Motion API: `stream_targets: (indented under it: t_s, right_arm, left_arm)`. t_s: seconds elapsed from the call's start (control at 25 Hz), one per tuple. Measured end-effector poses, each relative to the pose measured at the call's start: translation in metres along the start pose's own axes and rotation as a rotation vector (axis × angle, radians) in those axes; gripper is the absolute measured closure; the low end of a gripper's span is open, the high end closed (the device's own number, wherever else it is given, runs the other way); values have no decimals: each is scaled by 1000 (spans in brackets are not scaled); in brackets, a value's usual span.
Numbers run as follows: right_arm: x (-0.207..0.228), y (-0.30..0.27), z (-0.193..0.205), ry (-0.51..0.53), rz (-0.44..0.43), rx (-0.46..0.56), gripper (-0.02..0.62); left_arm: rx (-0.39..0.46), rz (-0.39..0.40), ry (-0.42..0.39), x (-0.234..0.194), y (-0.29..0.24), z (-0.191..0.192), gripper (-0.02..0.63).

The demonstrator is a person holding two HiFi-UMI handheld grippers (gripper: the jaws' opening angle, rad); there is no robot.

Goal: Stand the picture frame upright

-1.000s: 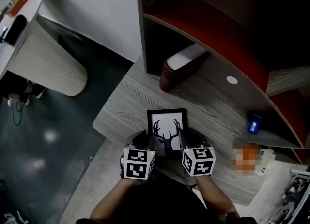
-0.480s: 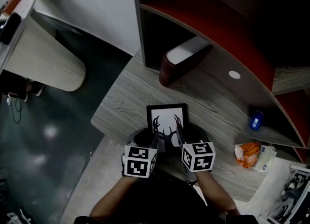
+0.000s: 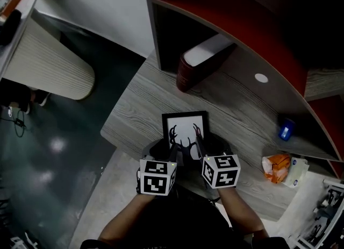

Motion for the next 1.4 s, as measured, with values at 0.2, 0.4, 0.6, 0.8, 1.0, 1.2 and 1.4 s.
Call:
stream_targets:
  t_s: [0.2, 0.4, 0.6, 0.8, 1.0, 1.2, 1.4]
  right_arm:
    - [-1, 1, 0, -8, 21, 7, 445]
    - [-4, 2, 3, -20, 42, 11, 449]
    - [-7, 5, 7, -51, 60, 21, 449]
    - [-9, 10, 7, -85, 81, 46, 449]
    - [-11, 16, 0, -105, 105, 80, 462]
    - [-14, 23, -6, -130, 139, 114, 483]
    - [-21, 27, -9, -145, 164, 143, 491]
  left_arm:
    - [-20, -9, -7, 0, 0, -1, 445]
    - [-25, -20, -6, -1, -1, 0, 449]
    - [-22, -28, 2, -3, 0, -1, 457]
    - [7, -27, -7, -4, 4, -8, 466]
    - [42, -15, -26, -5, 7, -17, 482]
    - [66, -3, -43, -9, 11, -27, 495]
    - [78, 15, -60, -14, 18, -33, 509]
Point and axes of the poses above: the fingertips, and each gripper's own axes: y backward along the fingers, x to its right, z out of its underside, the point moved 5 cm from there along y, backward along the fingers, and after that the axes turned 5 degrees about x, right-handed, at the moved point
